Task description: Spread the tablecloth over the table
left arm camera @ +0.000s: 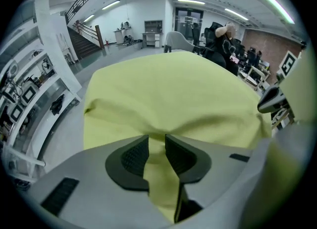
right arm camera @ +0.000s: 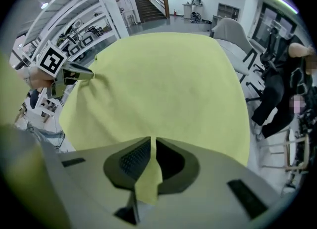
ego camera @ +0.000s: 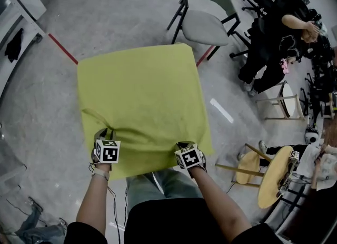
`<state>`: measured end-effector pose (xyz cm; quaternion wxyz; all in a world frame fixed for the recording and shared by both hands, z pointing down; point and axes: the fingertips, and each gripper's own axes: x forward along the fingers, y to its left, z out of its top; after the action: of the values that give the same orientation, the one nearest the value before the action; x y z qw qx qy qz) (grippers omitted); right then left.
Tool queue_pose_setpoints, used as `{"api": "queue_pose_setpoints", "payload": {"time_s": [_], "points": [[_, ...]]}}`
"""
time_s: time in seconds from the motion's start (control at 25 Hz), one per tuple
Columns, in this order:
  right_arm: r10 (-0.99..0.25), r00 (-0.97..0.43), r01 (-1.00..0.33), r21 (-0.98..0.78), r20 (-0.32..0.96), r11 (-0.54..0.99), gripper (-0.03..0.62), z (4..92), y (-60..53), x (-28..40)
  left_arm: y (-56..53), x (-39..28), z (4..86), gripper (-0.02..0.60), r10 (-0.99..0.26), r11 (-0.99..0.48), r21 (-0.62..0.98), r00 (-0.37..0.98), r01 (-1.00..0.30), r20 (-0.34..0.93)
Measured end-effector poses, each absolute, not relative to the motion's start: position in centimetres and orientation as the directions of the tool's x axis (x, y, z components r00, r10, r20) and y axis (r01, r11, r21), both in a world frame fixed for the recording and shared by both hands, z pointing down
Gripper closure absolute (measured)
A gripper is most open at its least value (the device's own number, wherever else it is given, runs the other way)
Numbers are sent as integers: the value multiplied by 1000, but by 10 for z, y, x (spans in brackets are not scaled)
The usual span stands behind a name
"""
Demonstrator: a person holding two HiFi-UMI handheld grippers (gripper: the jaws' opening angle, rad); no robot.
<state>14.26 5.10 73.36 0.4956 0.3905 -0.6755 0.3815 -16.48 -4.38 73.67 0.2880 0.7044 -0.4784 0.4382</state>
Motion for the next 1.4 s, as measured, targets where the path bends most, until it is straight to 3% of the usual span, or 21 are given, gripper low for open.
{"api": "queue_pose_setpoints", "payload": {"time_s": [0.44,0.92,1.24,1.4], "points": [[-66,-300,-749,-192,952,634,554,737,55,66,36,-235,744,471,-406,-164,-16,53,-986,912],[33,-268,-655,-207,963,727,554,744,87,52,89,-249,746,474,-409,-54,-31,-6,-998,913],[75,-281,-618,-241,957,749,554,747,111,49,116,-248,748,489,-327,-136,-106,-56,-985,943],[16,-274,-642,-195,962,741,554,741,103,67,122,-239,748,489,-285,-108,-55,-23,-993,958]]}}
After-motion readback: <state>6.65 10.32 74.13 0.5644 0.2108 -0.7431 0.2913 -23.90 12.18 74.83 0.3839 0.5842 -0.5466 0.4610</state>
